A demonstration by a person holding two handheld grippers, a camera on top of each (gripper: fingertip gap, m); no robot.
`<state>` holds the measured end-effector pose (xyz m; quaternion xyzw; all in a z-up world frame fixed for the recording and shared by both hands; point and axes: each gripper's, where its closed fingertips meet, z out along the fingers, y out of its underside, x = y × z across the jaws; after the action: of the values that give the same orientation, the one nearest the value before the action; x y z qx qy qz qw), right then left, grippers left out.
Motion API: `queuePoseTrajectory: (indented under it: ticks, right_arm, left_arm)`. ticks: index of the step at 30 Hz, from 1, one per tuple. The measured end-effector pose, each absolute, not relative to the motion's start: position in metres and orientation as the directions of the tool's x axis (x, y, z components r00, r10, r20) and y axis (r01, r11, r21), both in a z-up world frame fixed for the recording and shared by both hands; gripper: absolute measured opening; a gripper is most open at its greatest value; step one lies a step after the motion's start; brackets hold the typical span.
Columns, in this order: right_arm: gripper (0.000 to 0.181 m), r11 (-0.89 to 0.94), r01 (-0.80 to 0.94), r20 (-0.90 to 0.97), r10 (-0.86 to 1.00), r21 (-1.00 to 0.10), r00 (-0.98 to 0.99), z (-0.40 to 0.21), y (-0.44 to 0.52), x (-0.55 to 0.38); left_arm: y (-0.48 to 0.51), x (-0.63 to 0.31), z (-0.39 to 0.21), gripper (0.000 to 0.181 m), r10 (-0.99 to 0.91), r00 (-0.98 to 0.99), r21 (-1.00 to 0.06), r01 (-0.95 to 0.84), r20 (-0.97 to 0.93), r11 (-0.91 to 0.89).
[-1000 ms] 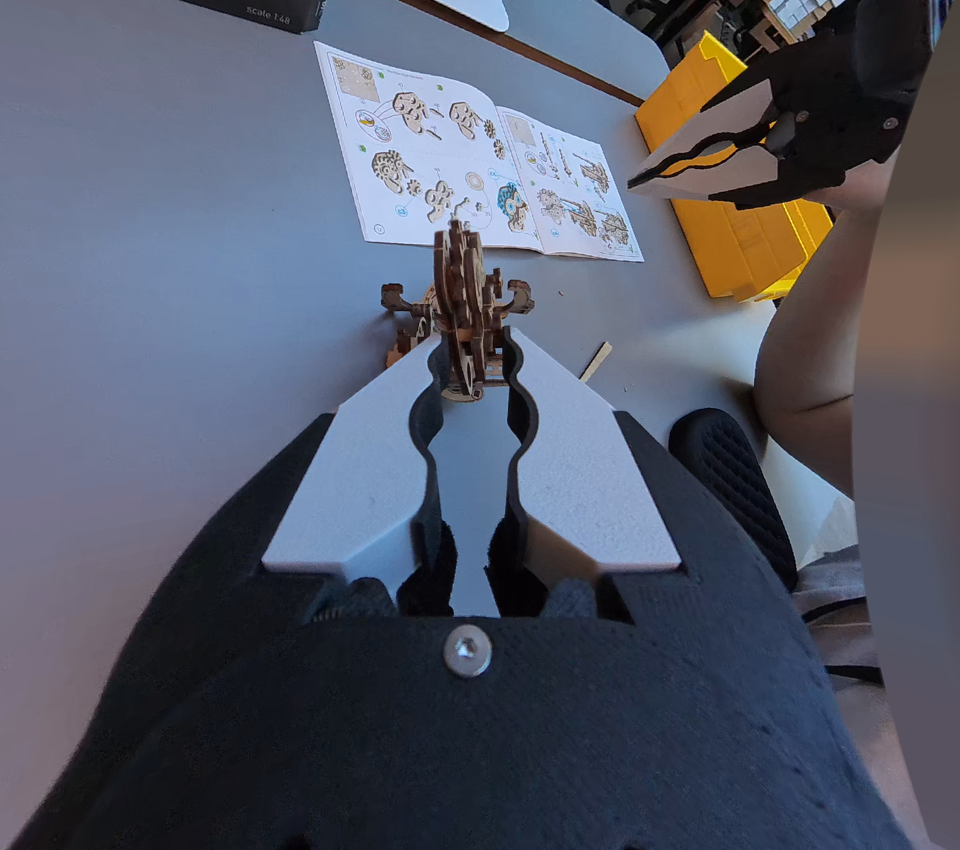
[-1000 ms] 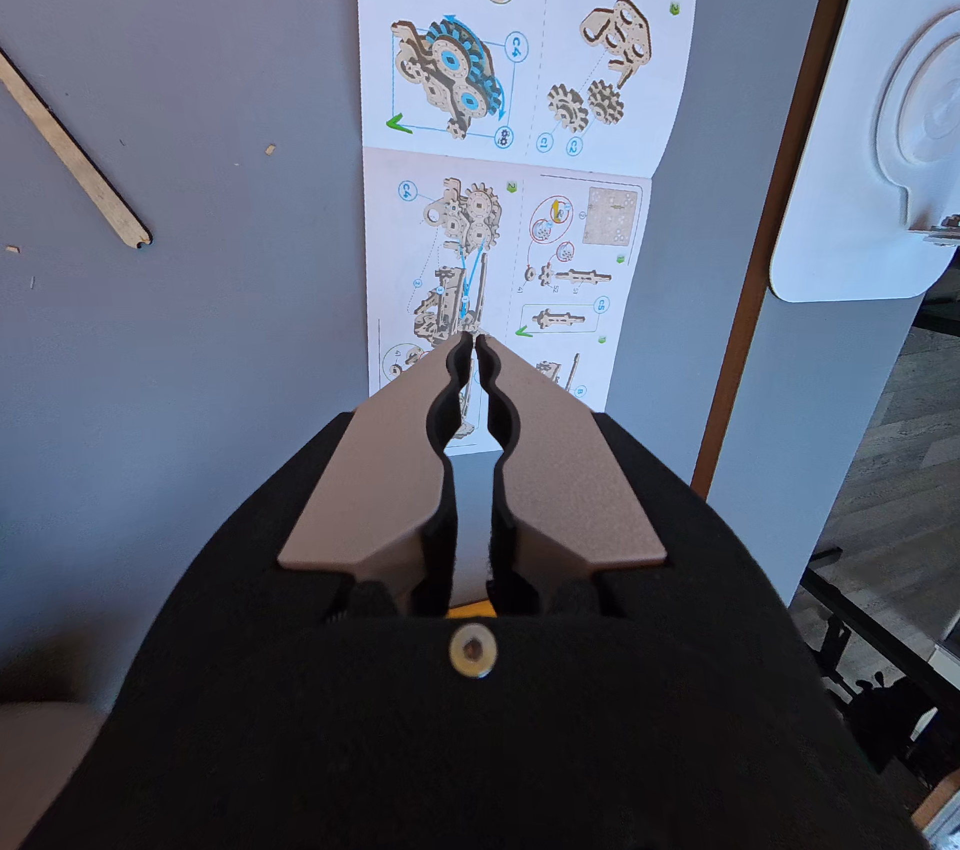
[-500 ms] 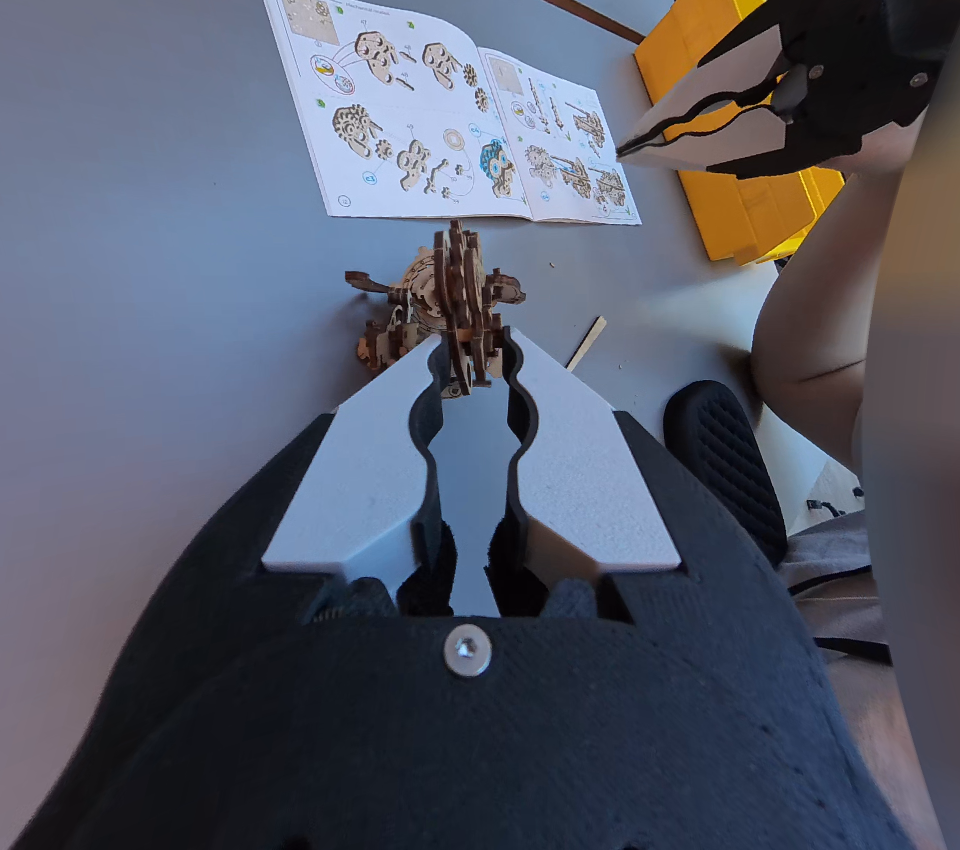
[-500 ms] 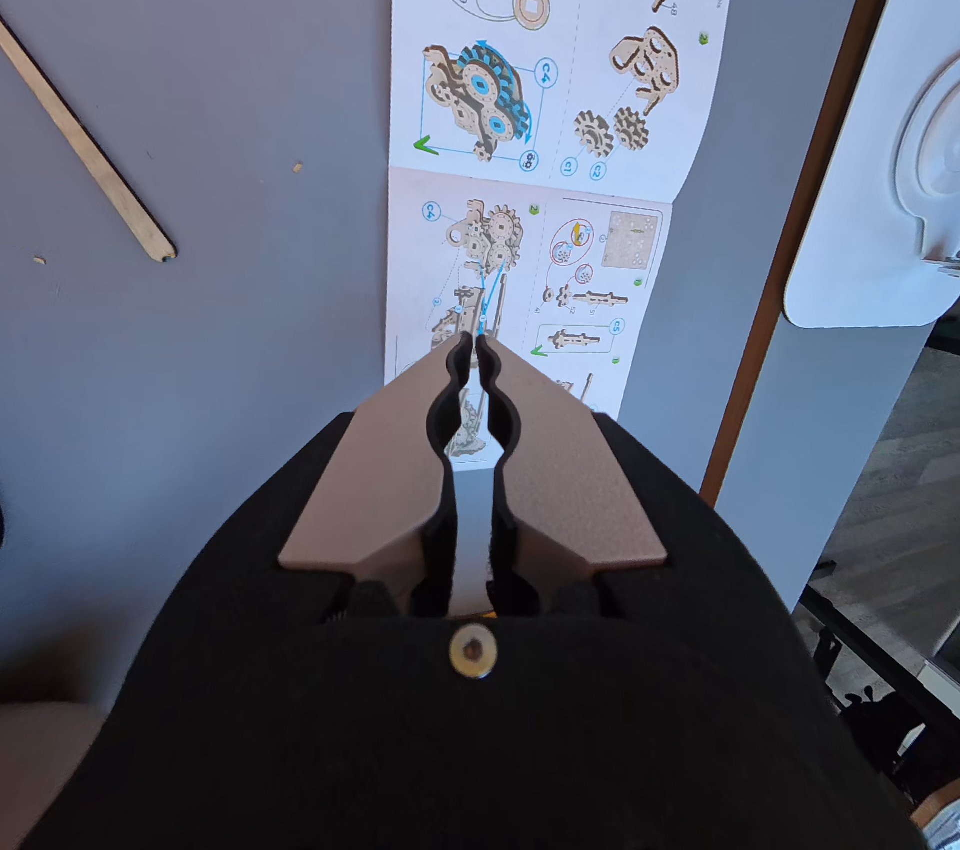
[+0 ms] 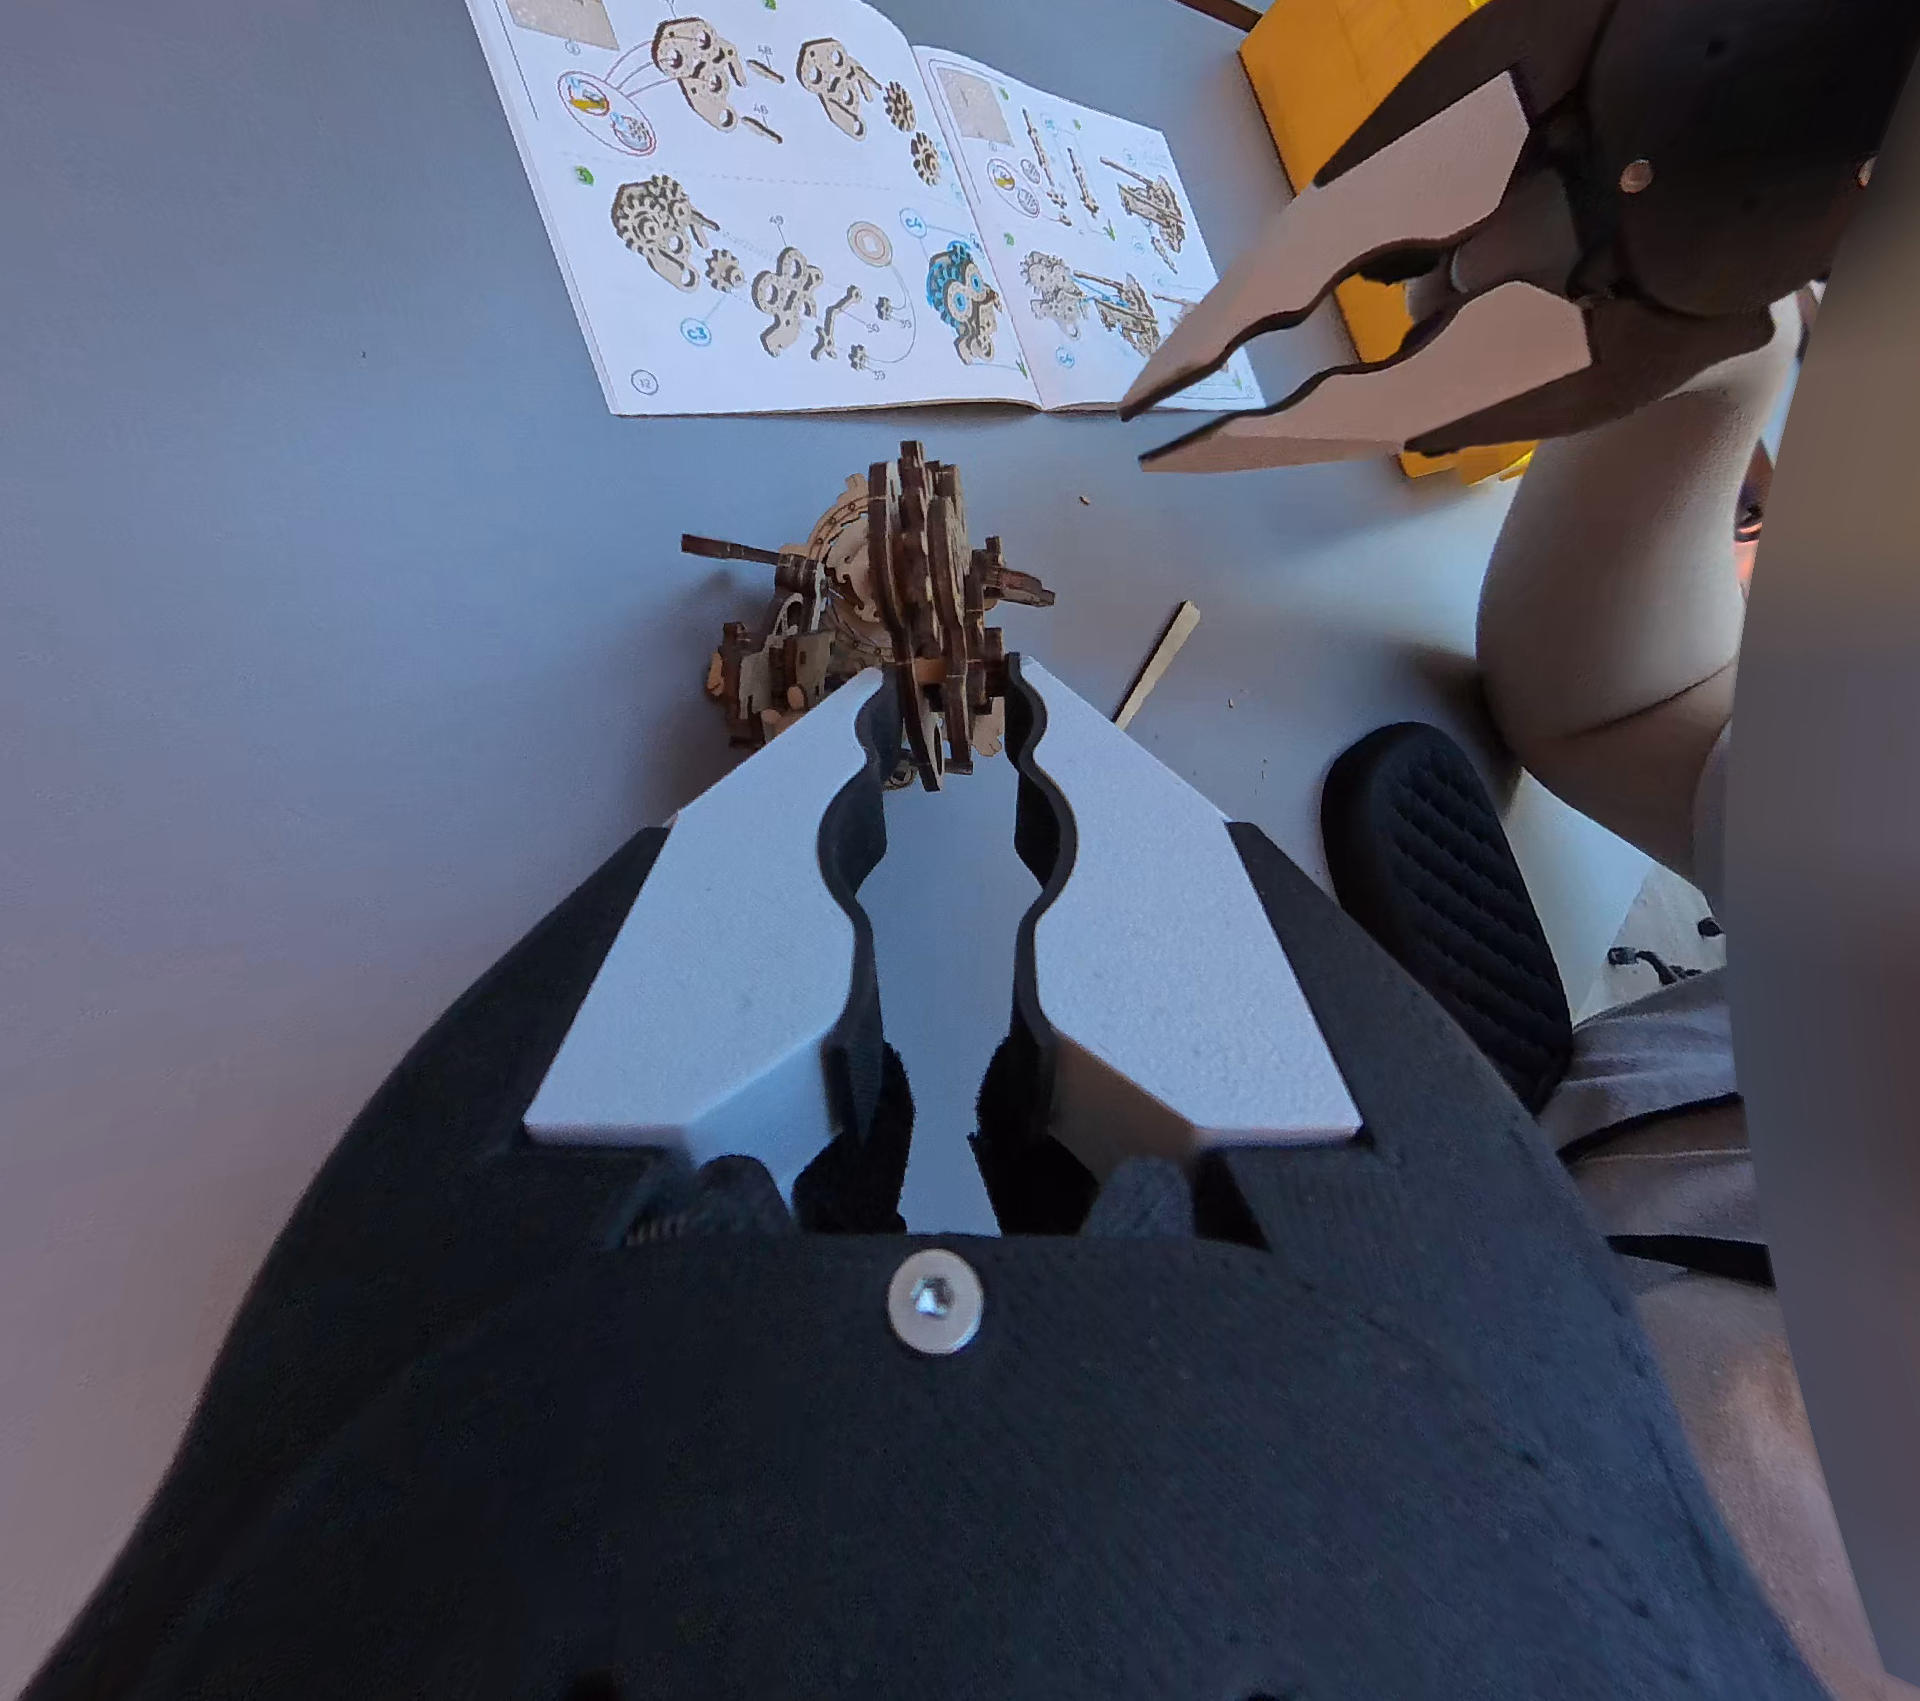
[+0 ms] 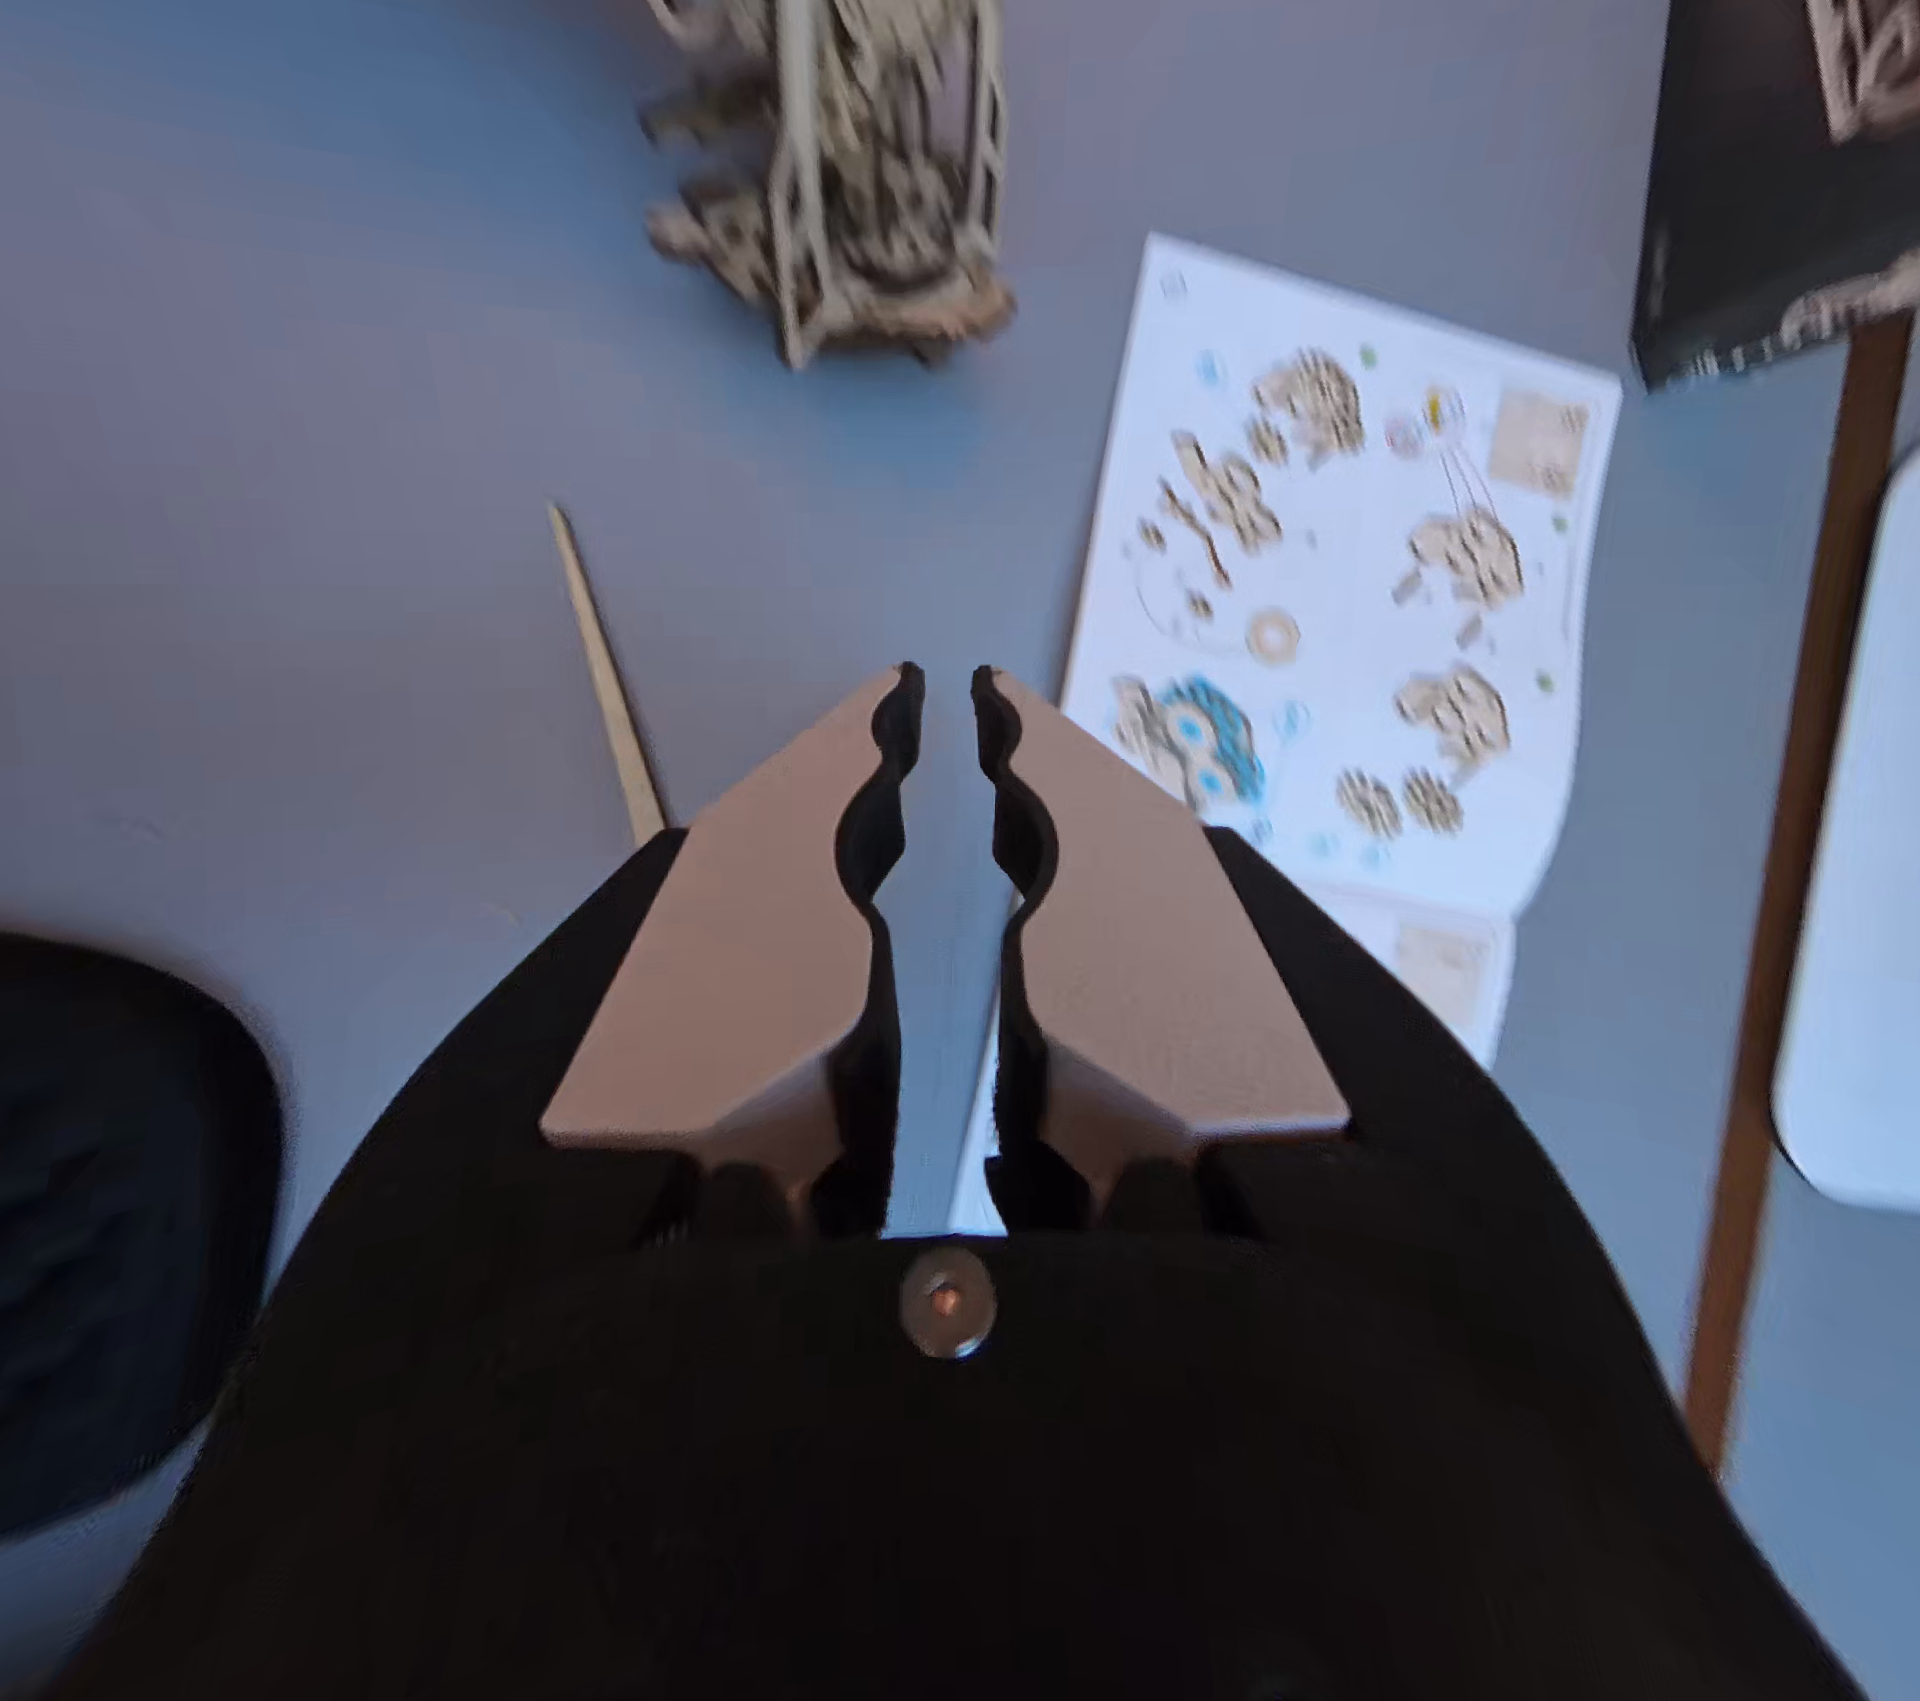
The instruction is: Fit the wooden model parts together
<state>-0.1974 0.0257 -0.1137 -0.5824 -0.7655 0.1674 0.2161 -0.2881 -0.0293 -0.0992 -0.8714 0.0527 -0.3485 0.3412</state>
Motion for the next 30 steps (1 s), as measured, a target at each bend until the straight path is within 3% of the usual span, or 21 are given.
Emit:
queuePoseTrajectory:
  ticks: [1,5,11,15,30]
  right_arm:
    - [0.010,0.260,0.783,0.115,0.965,-0.565,-0.237,-0.110,0.017,-0.208]
    - [0.017,0.246,0.622,0.064,0.952,-0.743,-0.301,-0.103,-0.011,-0.238]
    - [0.020,0.387,0.435,0.242,0.904,-0.813,-0.352,-0.116,-0.021,-0.253]
    - [0.019,0.379,0.327,0.267,0.902,-0.866,-0.340,-0.108,-0.026,-0.257]
    - [0.011,0.450,0.252,0.369,0.876,-0.857,-0.310,-0.110,-0.029,-0.258]
  left_arm:
    - [-0.030,-0.288,-0.099,0.018,-0.331,0.750,-0.631,0.146,0.573,-0.762]
    - [-0.031,-0.288,-0.099,0.018,-0.337,0.750,-0.634,0.139,0.570,-0.761]
    - [-0.032,-0.286,-0.100,0.018,-0.350,0.750,-0.639,0.124,0.561,-0.759]
    - [-0.032,-0.284,-0.101,0.018,-0.356,0.751,-0.639,0.112,0.556,-0.761]
    - [-0.032,-0.283,-0.102,0.018,-0.367,0.745,-0.641,0.104,0.556,-0.760]
